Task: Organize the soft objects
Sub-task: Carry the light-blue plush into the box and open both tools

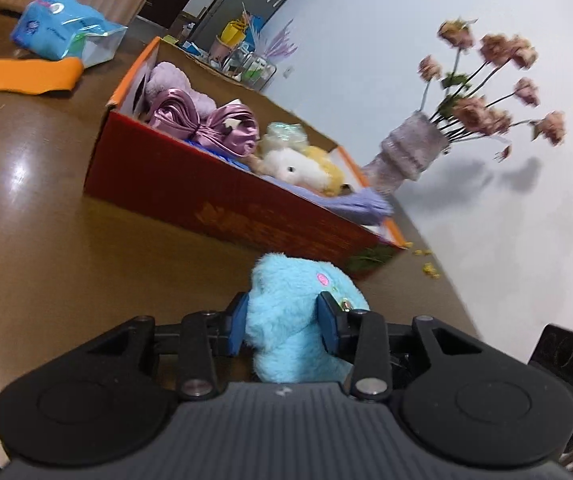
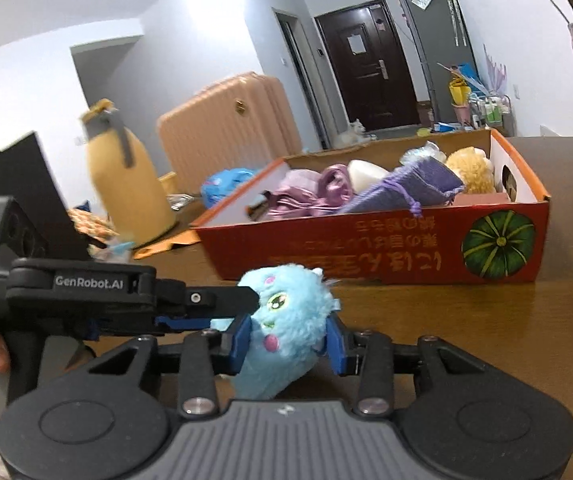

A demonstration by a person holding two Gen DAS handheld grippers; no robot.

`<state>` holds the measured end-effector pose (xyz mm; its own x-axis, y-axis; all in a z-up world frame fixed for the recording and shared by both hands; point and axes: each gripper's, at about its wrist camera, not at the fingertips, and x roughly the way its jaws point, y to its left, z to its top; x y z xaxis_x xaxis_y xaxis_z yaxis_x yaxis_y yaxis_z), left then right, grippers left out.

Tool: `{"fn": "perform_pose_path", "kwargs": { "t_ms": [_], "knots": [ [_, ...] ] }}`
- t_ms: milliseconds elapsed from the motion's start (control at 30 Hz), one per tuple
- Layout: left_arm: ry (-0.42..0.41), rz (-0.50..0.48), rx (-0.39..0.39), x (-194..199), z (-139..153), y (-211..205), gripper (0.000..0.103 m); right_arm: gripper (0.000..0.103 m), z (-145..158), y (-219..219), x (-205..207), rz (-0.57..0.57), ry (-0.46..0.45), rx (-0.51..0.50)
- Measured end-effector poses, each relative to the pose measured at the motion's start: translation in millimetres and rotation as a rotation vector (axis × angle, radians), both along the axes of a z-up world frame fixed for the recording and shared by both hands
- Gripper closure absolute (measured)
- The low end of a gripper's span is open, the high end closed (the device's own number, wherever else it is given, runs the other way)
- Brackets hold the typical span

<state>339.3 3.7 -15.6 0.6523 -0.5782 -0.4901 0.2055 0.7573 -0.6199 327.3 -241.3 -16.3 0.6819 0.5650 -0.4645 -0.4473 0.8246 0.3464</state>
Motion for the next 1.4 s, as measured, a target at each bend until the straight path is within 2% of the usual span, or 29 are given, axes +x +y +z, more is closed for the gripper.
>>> {"fn": "perform_pose_path", "kwargs": {
  "t_ms": [67, 200, 300, 433, 600, 733, 833, 967, 1167, 1200, 1233, 1267, 1333, 1400],
  "knots": [
    [-0.018, 0.007, -0.015, -20.3, 8.9, 1.9, 0.066, 0.064, 10.3, -0.5, -19.2, 0.009, -0.026, -0.002],
    [-0.086, 0.027, 0.022, -48.1, 26.4, 0.1, 0.066, 0.064, 26.4, 2.6, -43.3, 0.019, -0.07, -0.01],
    [-0.1, 0.041, 0.007, -61.5, 33.5, 2.7, 0.066, 0.064, 35.1, 6.2, -57.5, 0.023, -0.095, -0.016],
    [-0.128, 0.039, 0.019, -71.3, 41.2, 0.8, 0.066, 0.064, 41.3, 6.7, -70.7, 0.017, -0.116, -0.014],
    [-0.167, 0.017, 0.028, -61.3, 55.7, -3.9, 0.066, 0.064, 52.2, 1.3, -68.2, -0.002, -0.141, -0.006],
    [-0.208, -0.002, 0.035, -29.4, 75.5, -5.3, 0.066, 0.064, 68.9, 0.1, -43.8, -0.005, -0.183, -0.011],
    [-0.235, -0.017, 0.07, 10.4, 89.0, -11.4, 0.066, 0.064, 79.6, -1.8, -5.4, -0.016, -0.19, -0.017],
    [-0.214, -0.034, 0.093, 78.1, 90.8, -17.2, 0.066, 0.064, 84.2, -8.0, 67.6, -0.036, -0.122, 0.014],
    [-0.118, -0.03, 0.162, 163.2, 59.6, -32.3, 0.066, 0.064, 60.8, -0.9, 151.8, -0.085, -0.007, -0.076],
    [-0.085, -0.035, 0.188, 177.2, 47.9, -35.3, 0.065, 0.064, 52.5, 2.4, 163.5, -0.096, 0.015, -0.112],
    [-0.027, -0.034, 0.208, 188.3, 35.6, -37.8, 0.07, 0.064, 44.2, 6.4, 172.8, -0.107, 0.041, -0.147],
    [0.019, -0.045, 0.215, 196.8, 26.0, -39.5, 0.076, 0.065, 33.9, 12.6, 182.3, -0.11, 0.07, -0.187],
    [0.056, -0.021, 0.212, 203.1, 11.6, -38.5, 0.076, 0.062, 19.5, 19.4, 191.1, -0.112, 0.084, -0.227],
    [0.052, -0.014, 0.208, 203.6, 7.4, -34.2, 0.073, 0.058, 12.2, 18.5, 195.0, -0.115, 0.09, -0.206]
  ]
}}
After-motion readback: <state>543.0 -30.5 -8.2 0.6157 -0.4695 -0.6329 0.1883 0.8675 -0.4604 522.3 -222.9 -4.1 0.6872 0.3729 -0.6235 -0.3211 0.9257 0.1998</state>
